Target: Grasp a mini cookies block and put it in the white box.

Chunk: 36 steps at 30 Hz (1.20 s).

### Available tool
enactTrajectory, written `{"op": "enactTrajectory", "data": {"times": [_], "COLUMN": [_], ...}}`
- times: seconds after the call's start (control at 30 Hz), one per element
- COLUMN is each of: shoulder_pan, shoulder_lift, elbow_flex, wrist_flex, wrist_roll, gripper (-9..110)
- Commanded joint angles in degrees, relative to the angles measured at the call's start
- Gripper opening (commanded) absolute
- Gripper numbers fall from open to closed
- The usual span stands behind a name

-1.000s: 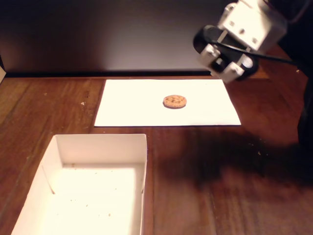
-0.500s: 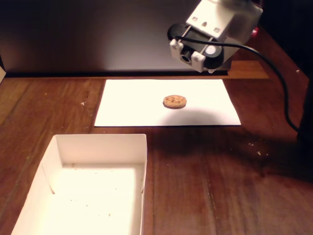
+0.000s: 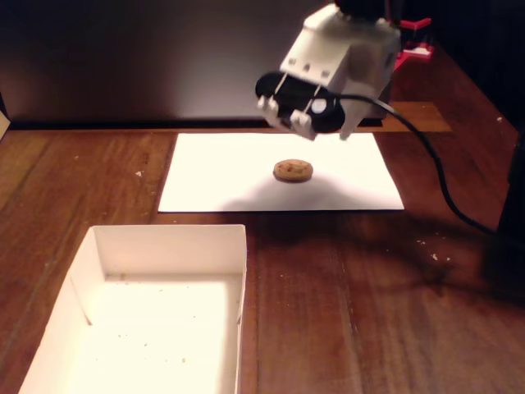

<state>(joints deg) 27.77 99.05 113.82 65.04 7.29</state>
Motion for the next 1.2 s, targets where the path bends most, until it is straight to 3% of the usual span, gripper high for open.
{"op": "enactTrajectory", "data": {"times": [0.0, 0.23, 0.6, 1.17], "shoulder_pan": [0.53, 0.97, 2.46, 0.26], "shoulder_lift": [-0.70, -4.92, -15.64, -19.95], "elbow_flex": [-6.68, -8.26, -21.01, -21.71], "wrist_flex": [-1.76, -3.78, 1.76, 2.02], "wrist_roll": [-0.97, -2.20, 0.00, -1.14], "gripper": [15, 27, 29, 40]}}
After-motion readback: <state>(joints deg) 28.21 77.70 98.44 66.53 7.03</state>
